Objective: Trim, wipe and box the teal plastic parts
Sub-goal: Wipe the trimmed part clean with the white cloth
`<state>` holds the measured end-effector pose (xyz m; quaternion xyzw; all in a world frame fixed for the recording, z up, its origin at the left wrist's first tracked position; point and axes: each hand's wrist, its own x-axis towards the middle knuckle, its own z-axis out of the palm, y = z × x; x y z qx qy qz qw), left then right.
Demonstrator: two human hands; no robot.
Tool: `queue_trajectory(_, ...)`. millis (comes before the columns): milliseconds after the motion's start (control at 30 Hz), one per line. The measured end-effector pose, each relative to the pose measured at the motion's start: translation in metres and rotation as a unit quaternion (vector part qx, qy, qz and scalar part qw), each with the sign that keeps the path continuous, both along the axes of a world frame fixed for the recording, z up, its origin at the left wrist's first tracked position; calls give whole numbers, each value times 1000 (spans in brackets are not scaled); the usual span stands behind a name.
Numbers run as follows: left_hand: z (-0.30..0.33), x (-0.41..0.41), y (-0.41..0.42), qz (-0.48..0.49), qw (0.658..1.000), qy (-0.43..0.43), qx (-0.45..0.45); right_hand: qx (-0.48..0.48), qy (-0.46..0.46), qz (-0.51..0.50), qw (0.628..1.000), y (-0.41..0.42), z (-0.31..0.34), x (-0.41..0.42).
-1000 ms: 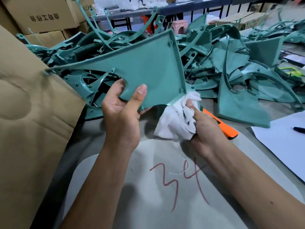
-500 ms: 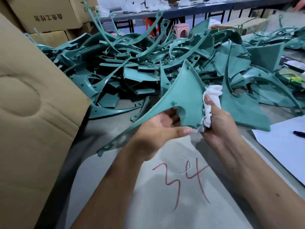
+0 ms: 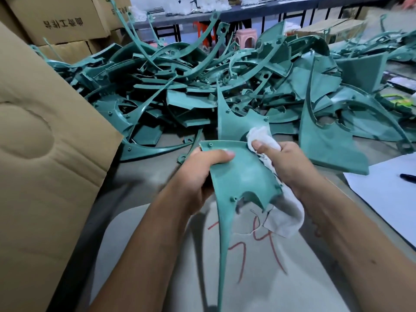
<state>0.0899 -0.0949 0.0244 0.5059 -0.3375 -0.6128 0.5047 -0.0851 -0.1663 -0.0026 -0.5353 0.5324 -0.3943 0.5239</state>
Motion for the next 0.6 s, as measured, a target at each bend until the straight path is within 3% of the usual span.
queue_trajectory(233, 4, 0, 4, 126, 990, 56, 0, 63, -101, 7, 993, 7, 0, 13)
queue_trajectory(333, 4, 7, 1, 195, 976, 94, -2, 73, -168, 69, 981, 14, -1, 12)
queue_trajectory(433, 3, 25, 1, 204, 972, 120, -5, 61, -159, 141, 975, 20, 2, 12)
queue_trajectory(600, 2, 25, 0, 214, 971, 102, 0, 58, -264, 66, 960, 23, -1, 20)
